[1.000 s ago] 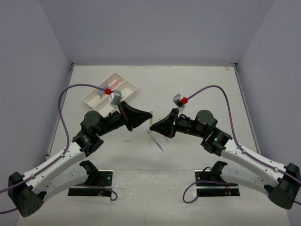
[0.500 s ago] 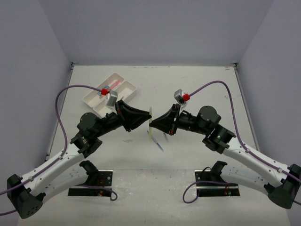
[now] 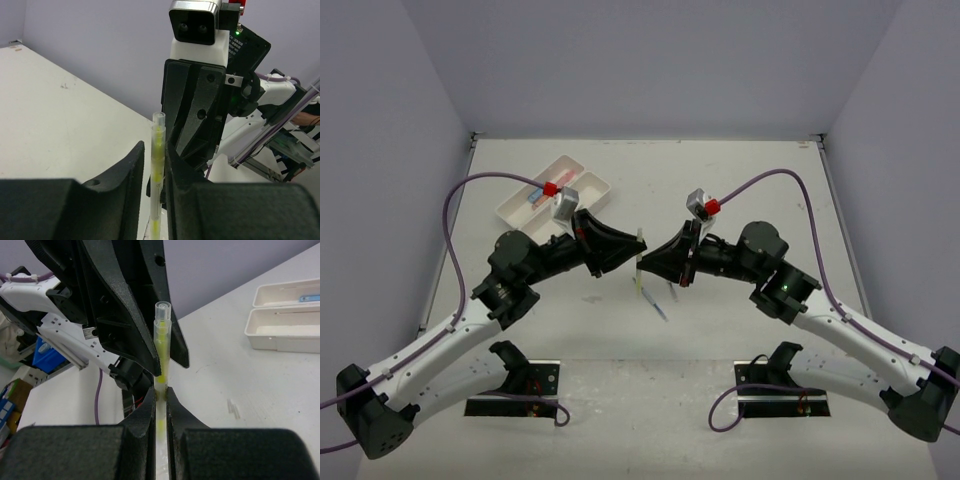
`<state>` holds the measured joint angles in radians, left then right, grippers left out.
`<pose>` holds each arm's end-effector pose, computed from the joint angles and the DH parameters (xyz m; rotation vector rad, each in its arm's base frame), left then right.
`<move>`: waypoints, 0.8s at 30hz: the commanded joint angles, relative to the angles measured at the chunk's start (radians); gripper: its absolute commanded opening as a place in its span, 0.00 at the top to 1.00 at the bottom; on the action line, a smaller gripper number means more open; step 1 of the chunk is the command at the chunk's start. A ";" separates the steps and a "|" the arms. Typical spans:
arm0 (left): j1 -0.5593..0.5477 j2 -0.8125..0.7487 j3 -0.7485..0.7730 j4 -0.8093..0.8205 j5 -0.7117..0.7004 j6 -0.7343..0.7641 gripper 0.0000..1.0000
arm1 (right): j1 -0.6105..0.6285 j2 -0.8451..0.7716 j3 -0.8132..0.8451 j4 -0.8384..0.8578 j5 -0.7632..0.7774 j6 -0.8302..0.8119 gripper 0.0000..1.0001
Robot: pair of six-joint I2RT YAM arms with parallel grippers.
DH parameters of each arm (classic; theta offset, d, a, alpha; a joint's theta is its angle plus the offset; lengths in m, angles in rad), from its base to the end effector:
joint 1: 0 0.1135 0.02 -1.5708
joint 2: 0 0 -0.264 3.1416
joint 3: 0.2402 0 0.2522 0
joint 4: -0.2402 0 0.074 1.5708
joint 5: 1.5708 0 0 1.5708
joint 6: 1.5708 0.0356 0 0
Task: Sort the stationery into containers
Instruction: Close the pen cap on the pen.
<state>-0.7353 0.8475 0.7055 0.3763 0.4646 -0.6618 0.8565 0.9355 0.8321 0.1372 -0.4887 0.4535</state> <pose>0.1370 -0.1454 0.3607 0.4918 1.4455 -1.4565 0.1305 0.1761 0.3639 -0.7548 1.5471 1.3799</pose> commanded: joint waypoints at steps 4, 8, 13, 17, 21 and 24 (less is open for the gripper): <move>0.004 0.004 0.008 0.020 0.059 0.005 0.95 | 0.007 0.007 0.079 0.015 -0.026 -0.025 1.00; 0.005 -0.001 0.004 0.029 0.058 0.008 1.00 | 0.007 0.006 0.075 0.023 -0.025 -0.021 1.00; 0.005 -0.037 0.004 0.058 0.011 -0.014 1.00 | 0.007 0.024 0.038 0.076 -0.069 -0.014 0.84; 0.005 -0.035 0.042 0.056 0.005 -0.017 1.00 | 0.007 0.054 0.021 0.142 -0.115 0.027 0.61; 0.004 -0.041 0.060 0.079 -0.006 -0.026 1.00 | 0.008 0.090 0.018 0.201 -0.145 0.059 0.58; 0.004 -0.042 0.059 0.100 -0.014 -0.035 1.00 | 0.008 0.116 0.021 0.241 -0.164 0.076 0.70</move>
<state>-0.7334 0.8201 0.7171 0.4048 0.4753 -0.6739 0.8582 1.0252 0.8482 0.2605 -0.5981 0.4963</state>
